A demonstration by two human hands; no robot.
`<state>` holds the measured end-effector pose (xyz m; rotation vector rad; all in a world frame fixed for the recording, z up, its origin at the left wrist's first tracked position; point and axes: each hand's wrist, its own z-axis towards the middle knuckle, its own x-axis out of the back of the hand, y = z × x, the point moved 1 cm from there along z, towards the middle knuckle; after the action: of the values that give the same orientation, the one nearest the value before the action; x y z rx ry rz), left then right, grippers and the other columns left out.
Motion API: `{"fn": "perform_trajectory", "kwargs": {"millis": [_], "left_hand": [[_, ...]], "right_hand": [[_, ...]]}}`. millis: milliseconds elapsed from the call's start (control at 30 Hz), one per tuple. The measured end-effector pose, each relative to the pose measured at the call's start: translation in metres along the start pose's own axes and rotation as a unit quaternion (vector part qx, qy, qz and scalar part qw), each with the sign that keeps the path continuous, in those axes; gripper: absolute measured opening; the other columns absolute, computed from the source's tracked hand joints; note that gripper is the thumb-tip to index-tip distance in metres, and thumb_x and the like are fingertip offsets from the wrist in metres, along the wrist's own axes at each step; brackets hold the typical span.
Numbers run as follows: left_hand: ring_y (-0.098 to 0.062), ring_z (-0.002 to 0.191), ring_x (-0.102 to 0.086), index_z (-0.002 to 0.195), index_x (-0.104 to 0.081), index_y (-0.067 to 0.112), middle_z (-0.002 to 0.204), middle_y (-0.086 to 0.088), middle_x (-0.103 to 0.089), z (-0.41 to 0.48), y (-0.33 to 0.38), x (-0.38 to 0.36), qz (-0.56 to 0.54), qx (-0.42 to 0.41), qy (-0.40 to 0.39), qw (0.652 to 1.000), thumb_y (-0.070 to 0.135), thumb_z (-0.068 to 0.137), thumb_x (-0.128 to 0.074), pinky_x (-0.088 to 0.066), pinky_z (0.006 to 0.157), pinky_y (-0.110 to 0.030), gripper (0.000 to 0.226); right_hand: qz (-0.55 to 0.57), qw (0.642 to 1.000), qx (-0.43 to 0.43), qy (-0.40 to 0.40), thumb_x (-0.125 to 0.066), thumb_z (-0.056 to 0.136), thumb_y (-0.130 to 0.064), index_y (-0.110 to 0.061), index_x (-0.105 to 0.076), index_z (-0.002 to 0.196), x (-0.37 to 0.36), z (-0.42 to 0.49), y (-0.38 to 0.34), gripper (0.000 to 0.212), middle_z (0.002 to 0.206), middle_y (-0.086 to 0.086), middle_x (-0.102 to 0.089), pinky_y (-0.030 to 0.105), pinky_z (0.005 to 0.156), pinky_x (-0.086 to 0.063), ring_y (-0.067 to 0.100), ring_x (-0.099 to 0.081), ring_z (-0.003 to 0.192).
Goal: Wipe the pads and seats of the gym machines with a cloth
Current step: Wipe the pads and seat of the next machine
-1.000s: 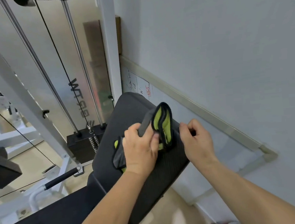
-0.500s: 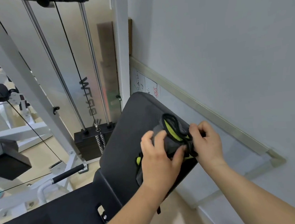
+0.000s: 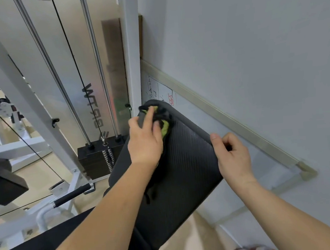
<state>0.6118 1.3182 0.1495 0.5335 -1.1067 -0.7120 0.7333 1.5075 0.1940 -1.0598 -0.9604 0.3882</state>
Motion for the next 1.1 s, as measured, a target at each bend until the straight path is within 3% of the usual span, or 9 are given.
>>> {"fn": "perform_trajectory", "kwargs": {"millis": [133, 300, 367, 433, 567, 667, 800, 933, 1100], "left_hand": [[-0.037, 0.102, -0.062, 0.154, -0.042, 0.029, 0.131, -0.011, -0.043, -0.029, 0.031, -0.008, -0.016, 0.096, 0.036, 0.995, 0.044, 0.107, -0.038, -0.052, 0.08, -0.046, 0.049], [-0.025, 0.073, -0.064, 0.146, -0.046, 0.028, 0.118, -0.006, -0.047, -0.146, 0.057, -0.006, -0.014, -0.126, -0.065, 0.99, 0.045, 0.098, -0.044, -0.052, 0.05, -0.031, 0.051], [-0.027, 0.079, -0.065, 0.143, -0.047, 0.028, 0.116, -0.008, -0.048, -0.136, 0.037, -0.004, 0.019, -0.269, -0.067, 0.961, 0.042, 0.093, -0.051, -0.053, 0.047, -0.029, 0.053], [-0.033, 0.087, -0.066, 0.141, -0.049, 0.03, 0.117, -0.009, -0.047, -0.102, 0.006, -0.003, 0.058, -0.319, -0.049, 0.945, 0.037, 0.089, -0.054, -0.056, 0.05, -0.034, 0.053], [-0.03, 0.087, -0.063, 0.142, -0.047, 0.032, 0.119, -0.006, -0.048, -0.063, -0.027, -0.004, 0.017, -0.054, -0.012, 0.998, 0.041, 0.097, -0.044, -0.052, 0.056, -0.034, 0.046], [-0.028, 0.085, -0.064, 0.144, -0.047, 0.03, 0.118, -0.002, -0.046, -0.092, -0.002, -0.01, -0.017, 0.078, -0.002, 0.997, 0.04, 0.101, -0.043, -0.054, 0.063, -0.038, 0.044], [-0.019, 0.076, -0.062, 0.145, -0.041, 0.035, 0.119, 0.001, -0.047, -0.128, 0.011, 0.002, -0.037, -0.036, -0.084, 0.995, 0.044, 0.1, -0.042, -0.051, 0.054, -0.03, 0.046], [-0.025, 0.083, -0.064, 0.137, -0.047, 0.032, 0.114, -0.008, -0.055, -0.054, 0.007, 0.001, 0.029, -0.167, -0.02, 0.985, 0.041, 0.096, -0.048, -0.05, 0.048, -0.032, 0.042], [-0.03, 0.089, -0.062, 0.142, -0.043, 0.037, 0.12, -0.01, -0.05, 0.007, -0.011, -0.005, 0.011, -0.119, -0.011, 0.993, 0.041, 0.097, -0.041, -0.049, 0.05, -0.036, 0.045]], "right_hand": [[-0.01, 1.0, -0.022, 0.003, -0.063, 0.098, -0.045, -0.01, -0.044, 0.071, -0.001, -0.002, -0.001, 0.048, 0.058, -0.01, -0.043, 0.028, 0.059, -0.036, 0.007, -0.039, 0.057], [-0.116, 0.993, 0.001, -0.005, -0.058, 0.095, -0.043, -0.012, -0.04, 0.071, 0.005, 0.003, -0.008, 0.043, 0.058, -0.007, -0.045, 0.041, 0.064, -0.043, 0.021, -0.046, 0.064], [-0.19, 0.982, 0.011, -0.022, -0.055, 0.091, -0.049, -0.013, -0.042, 0.071, 0.009, 0.01, -0.017, 0.043, 0.061, -0.005, -0.05, 0.039, 0.061, -0.042, 0.02, -0.05, 0.064], [-0.26, 0.965, 0.027, -0.03, -0.053, 0.088, -0.062, -0.013, -0.042, 0.067, 0.008, 0.019, -0.031, 0.054, 0.066, -0.001, -0.05, 0.035, 0.058, -0.038, 0.02, -0.053, 0.064], [-0.319, 0.945, 0.071, -0.023, -0.052, 0.09, -0.071, -0.016, -0.036, 0.062, -0.009, 0.021, -0.046, 0.063, 0.068, -0.001, -0.044, 0.032, 0.054, -0.029, 0.017, -0.045, 0.059], [-0.325, 0.943, 0.075, -0.004, -0.053, 0.09, -0.069, -0.016, -0.04, 0.064, -0.009, 0.017, -0.043, 0.061, 0.071, -0.001, -0.048, 0.033, 0.055, -0.033, 0.017, -0.047, 0.064], [-0.382, 0.918, 0.096, -0.039, -0.045, 0.092, -0.07, -0.018, -0.047, 0.071, -0.009, 0.026, -0.055, 0.056, 0.07, -0.003, -0.055, 0.032, 0.056, -0.036, 0.014, -0.052, 0.064], [-0.419, 0.901, 0.081, -0.084, -0.034, 0.093, -0.076, -0.02, -0.052, 0.076, -0.023, 0.045, -0.067, 0.061, 0.072, -0.004, -0.061, 0.034, 0.062, -0.042, 0.02, -0.058, 0.069], [-0.364, 0.925, 0.094, -0.063, -0.039, 0.086, -0.087, -0.017, -0.049, 0.071, -0.03, 0.048, -0.061, 0.072, 0.066, -0.003, -0.059, 0.035, 0.062, -0.048, 0.018, -0.057, 0.065]]}}
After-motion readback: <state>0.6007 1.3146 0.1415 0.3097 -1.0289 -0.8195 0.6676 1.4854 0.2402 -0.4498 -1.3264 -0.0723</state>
